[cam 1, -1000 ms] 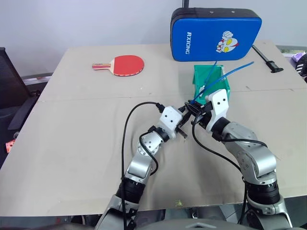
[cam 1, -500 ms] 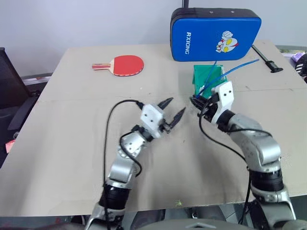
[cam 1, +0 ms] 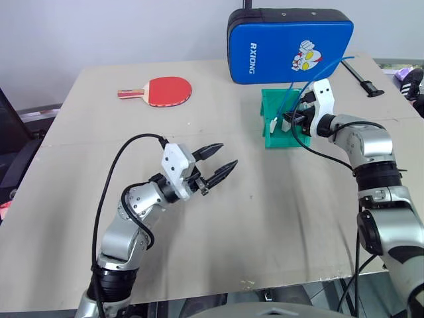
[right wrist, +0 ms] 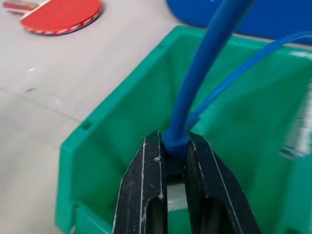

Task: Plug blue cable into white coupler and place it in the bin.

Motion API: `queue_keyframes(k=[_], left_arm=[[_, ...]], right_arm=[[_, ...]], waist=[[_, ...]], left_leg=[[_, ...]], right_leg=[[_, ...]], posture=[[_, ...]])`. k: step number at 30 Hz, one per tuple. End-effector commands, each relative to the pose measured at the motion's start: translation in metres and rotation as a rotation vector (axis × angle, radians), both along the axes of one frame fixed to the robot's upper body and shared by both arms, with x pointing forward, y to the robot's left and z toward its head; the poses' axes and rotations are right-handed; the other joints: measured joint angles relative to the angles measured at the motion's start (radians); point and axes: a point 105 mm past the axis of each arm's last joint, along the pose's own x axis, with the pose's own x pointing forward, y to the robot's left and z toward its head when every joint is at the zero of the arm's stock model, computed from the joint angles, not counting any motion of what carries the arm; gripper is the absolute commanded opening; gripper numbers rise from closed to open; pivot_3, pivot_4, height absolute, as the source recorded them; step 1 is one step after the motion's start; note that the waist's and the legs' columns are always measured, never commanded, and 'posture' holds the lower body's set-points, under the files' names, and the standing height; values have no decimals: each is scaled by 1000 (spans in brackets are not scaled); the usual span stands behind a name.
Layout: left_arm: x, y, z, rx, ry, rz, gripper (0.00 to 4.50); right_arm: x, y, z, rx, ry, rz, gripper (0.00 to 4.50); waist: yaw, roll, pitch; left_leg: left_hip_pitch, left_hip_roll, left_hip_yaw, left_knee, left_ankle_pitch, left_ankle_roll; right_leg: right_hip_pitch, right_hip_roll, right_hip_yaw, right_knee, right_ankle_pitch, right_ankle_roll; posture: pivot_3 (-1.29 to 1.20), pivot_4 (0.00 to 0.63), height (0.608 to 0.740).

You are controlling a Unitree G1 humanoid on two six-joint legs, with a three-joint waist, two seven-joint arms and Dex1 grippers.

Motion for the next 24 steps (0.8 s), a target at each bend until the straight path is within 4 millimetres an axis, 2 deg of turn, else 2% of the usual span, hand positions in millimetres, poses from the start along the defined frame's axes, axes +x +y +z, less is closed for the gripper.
queue_keyframes(k=[1, 2, 4, 6, 10, 14, 16, 19, 22, 24], left_arm=[[-2, 5, 21, -31, -78, 67, 2927], [-1, 7, 22, -53, -63, 89, 2927], [1, 8, 19, -85, -15, 118, 2927], [-1, 7, 11, -77, 23, 125, 2927], [-5, 10, 2, -78, 87, 170, 2927], [-12, 25, -12, -32, 145, 251, 2927], [-20, 34, -24, 26, 167, 297, 2927], [-28, 47, -41, 75, 212, 359, 2927], [-42, 55, -65, 154, 266, 387, 2927], [-49, 61, -76, 178, 291, 418, 2927]], right_arm=[[9, -1, 21, -18, -82, -3, 1068], [10, -3, 27, -11, -108, -10, 1535], [9, -8, 36, -15, -148, -2, 1923], [5, -17, 46, -32, -194, 3, 2760], [-21, -35, 57, -22, -232, 68, 4472], [-78, -60, 47, -3, -185, 170, 4472], [-107, -76, 35, -22, -149, 188, 4472], [-140, -94, 15, -21, -89, 190, 4472], [-165, -117, -26, -157, -17, 151, 4472], [-184, -122, -48, -180, 2, 173, 4472]], waist=[[0, 0, 0], [0, 0, 0], [2, 0, 0], [2, 0, 0], [8, 0, 0], [22, 0, 0], [28, 1, 0], [30, 1, 0], [38, 0, 0], [43, -1, -1]], left_leg=[[0, 0, 0, 0, 0, 0], [0, 0, 0, 0, 0, 0], [0, 0, 0, 0, 0, 0], [0, 0, 0, 0, 0, 0], [-1, 0, 0, 0, 0, 0], [-2, 0, -1, 0, 0, 0], [-3, 1, -1, -1, 0, 0], [-2, 1, 0, -6, 0, 0], [1, 1, 1, -12, 0, 1], [2, 1, 1, -13, 0, 1]], right_leg=[[0, 0, 0, 0, 0, 0], [0, 0, 0, 0, 0, 0], [0, 0, 0, 0, 0, 0], [0, 0, 0, 0, 0, 0], [0, 0, 0, 0, 0, 0], [0, 0, 0, -1, 0, 0], [0, 0, 0, -4, 0, 0], [0, 0, 1, -8, 0, 0], [0, -1, 2, -8, 2, 3], [1, -1, 1, -8, 3, 2]], posture=[[0, 150, 740], [0, 150, 740], [0, 150, 740], [0, 150, 740], [0, 150, 740], [0, 150, 740], [0, 150, 740], [0, 150, 740], [0, 150, 740], [0, 150, 740]])
